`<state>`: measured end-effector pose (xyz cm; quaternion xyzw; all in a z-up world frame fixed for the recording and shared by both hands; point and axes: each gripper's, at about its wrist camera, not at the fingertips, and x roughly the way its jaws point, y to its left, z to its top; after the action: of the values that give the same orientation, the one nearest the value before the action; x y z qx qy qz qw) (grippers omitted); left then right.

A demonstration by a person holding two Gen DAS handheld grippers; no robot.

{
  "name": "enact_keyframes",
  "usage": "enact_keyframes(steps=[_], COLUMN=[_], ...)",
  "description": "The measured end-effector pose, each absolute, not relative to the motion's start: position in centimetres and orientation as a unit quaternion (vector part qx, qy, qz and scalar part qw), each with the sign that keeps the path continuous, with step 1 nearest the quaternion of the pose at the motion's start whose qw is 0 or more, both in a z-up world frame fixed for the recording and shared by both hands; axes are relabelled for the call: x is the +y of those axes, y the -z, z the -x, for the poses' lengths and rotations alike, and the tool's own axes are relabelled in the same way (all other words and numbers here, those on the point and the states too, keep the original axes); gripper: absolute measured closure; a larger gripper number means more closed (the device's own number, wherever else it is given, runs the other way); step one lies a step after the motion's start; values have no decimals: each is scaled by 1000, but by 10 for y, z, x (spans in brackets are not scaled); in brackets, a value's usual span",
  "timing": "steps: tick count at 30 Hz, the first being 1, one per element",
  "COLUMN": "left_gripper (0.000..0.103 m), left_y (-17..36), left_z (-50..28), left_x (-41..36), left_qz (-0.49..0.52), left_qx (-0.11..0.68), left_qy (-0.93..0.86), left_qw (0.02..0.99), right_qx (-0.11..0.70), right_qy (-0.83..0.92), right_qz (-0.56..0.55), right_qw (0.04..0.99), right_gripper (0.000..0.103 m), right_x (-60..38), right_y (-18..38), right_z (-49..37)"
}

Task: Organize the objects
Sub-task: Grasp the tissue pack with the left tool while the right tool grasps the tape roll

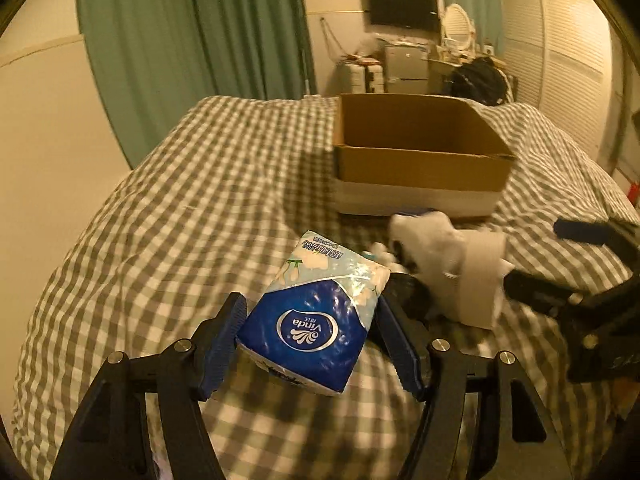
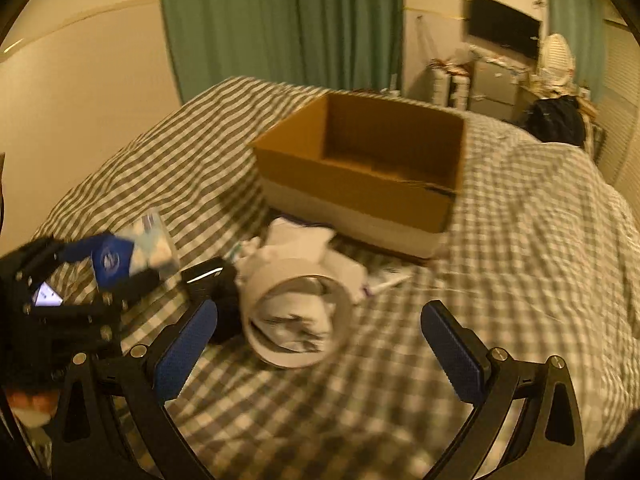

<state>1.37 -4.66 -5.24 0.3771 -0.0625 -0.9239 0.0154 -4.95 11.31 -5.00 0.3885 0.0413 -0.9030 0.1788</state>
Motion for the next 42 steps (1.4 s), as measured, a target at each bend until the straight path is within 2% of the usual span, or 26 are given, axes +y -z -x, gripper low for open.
enact_keyframes(steps=[11,16,18,22,32,42], left_gripper=[34,34,34,34,34,34], left_y=[67,66,63,55,22,-18], left_z=[-2,-5,-7,-11,-32,-31], left_x=[-45,-43,-42,-38,-32,-18], left_qz=[-396,-396,-396,-389,-357,-327], left_qx=[-52,-52,-52,-52,-54,-63], left_qy=[917,917,917,920,932,942], left_qw=[3,1,0,-3,-15,-35], right_qx=[52,46,47,36,27,52], right_qy=[867,858,862,866,889,925], right_qz=[-458,-471,-465,-459,-421,-349], right_qw=[188,197,196,195,175,143], right_gripper=[0,11,19,19,19,19], right_x=[97,96,97,101,116,131], right_y=[99,109,107,101,62,-14], right_z=[89,90,87,82,53,33])
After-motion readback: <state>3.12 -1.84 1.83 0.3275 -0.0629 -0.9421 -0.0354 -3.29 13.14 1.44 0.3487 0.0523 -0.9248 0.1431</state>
